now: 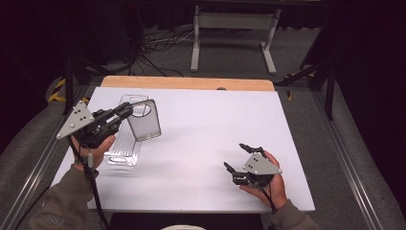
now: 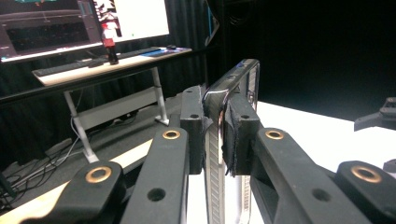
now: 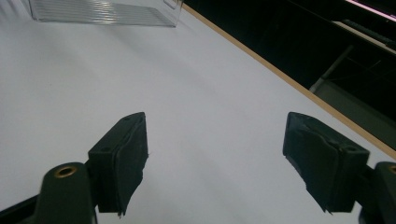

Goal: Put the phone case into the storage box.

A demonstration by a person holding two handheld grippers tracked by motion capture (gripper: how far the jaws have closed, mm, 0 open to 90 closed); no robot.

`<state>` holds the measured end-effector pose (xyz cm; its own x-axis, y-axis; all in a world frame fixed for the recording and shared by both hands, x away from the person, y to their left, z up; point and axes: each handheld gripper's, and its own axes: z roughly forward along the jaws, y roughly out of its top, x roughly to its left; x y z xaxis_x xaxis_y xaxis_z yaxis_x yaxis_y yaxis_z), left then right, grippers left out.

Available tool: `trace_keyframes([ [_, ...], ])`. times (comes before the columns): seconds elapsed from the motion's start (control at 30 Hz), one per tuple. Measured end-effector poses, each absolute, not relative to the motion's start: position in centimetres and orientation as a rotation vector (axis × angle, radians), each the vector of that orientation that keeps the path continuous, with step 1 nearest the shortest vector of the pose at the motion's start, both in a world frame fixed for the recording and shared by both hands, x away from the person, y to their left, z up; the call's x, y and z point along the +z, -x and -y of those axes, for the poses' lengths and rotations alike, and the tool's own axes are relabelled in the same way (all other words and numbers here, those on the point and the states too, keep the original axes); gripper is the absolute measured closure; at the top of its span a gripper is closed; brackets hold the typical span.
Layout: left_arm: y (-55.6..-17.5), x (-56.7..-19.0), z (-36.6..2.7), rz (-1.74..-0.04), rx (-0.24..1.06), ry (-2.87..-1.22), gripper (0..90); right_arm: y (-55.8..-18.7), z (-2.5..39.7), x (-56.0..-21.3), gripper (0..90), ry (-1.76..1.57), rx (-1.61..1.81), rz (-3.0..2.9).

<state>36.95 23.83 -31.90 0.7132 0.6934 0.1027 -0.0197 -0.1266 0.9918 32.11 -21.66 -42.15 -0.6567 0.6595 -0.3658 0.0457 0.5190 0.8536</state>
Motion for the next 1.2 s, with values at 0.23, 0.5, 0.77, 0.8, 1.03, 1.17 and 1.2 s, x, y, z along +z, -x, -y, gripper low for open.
trace_keyframes([
  [0.23,-37.0,-31.7,-24.7,-0.57,0.69,-1.586,80.0,-32.1,21.6,-42.2,22.9,-0.573,1.13,-2.067],
  [0.5,-37.1,-31.6,-25.3,-0.585,0.707,-1.583,80.0,-32.1,21.6,-42.2,22.9,-0.573,1.128,-2.071],
  [0.77,-37.2,-31.6,-26.1,-0.604,0.716,-1.571,79.9,-32.2,21.6,-42.2,22.5,-0.573,1.136,-2.067],
  [0.8,-37.2,-31.6,-26.2,-0.607,0.717,-1.574,79.9,-32.1,21.6,-42.2,22.0,-0.573,1.139,-2.067],
  [1.03,-37.6,-31.8,-26.6,-0.612,0.719,-1.575,79.9,-32.1,21.6,-42.2,17.3,-0.586,1.16,-2.07],
  [1.17,-37.6,-31.8,-26.8,-0.614,0.727,-1.579,79.9,-32.4,21.7,-42.3,15.1,-0.6,1.165,-2.088],
  [1.2,-37.6,-31.8,-26.9,-0.614,0.729,-1.578,79.9,-32.4,21.7,-42.3,13.8,-0.602,1.163,-2.089],
])
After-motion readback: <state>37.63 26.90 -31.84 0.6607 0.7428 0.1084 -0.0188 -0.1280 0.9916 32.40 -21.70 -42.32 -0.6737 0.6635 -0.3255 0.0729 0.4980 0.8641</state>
